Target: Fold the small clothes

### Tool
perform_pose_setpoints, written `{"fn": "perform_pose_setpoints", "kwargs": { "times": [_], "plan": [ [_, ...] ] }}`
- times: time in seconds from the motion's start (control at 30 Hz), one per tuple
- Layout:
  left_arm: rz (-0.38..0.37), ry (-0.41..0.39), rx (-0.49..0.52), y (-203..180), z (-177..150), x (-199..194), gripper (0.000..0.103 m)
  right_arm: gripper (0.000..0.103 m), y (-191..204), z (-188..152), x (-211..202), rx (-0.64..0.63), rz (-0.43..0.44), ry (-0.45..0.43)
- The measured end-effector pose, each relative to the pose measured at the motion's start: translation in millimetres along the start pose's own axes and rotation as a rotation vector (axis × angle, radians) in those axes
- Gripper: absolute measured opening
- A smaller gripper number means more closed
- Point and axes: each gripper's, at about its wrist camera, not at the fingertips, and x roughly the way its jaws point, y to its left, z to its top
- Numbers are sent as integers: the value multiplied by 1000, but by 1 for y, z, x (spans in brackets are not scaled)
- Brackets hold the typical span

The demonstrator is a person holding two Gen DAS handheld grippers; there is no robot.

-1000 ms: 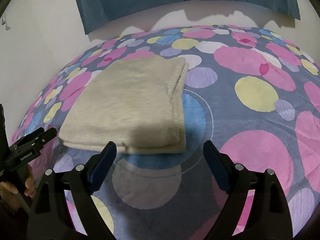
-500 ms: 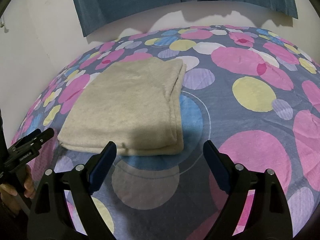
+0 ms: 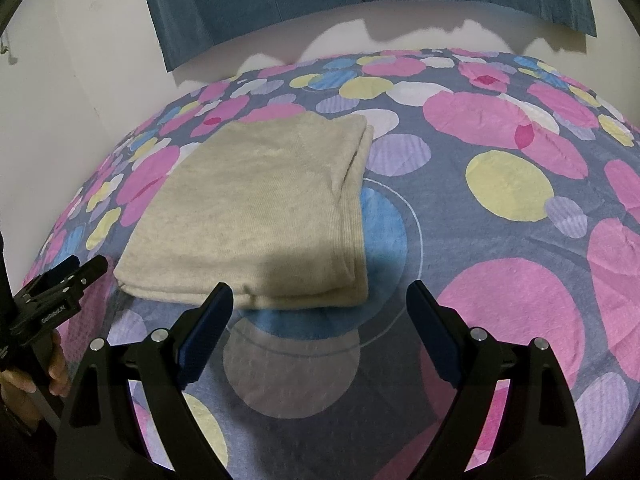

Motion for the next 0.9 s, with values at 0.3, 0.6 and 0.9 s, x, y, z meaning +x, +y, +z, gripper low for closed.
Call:
{"fn": "perform_pose_setpoints", "kwargs": {
  "times": [0.3,0.6,0.9],
  "plan": [
    [6,12,7,-2,-1,-1,87,88,1,-1,0,0,-2,0],
    [-5,-9,8,0,1,-5,87,88,4,-2,0,-3,-1,3],
    [-1,-12,24,-4,3,-6,87,88,6,-3,1,-7,2,9]
  ]
}}
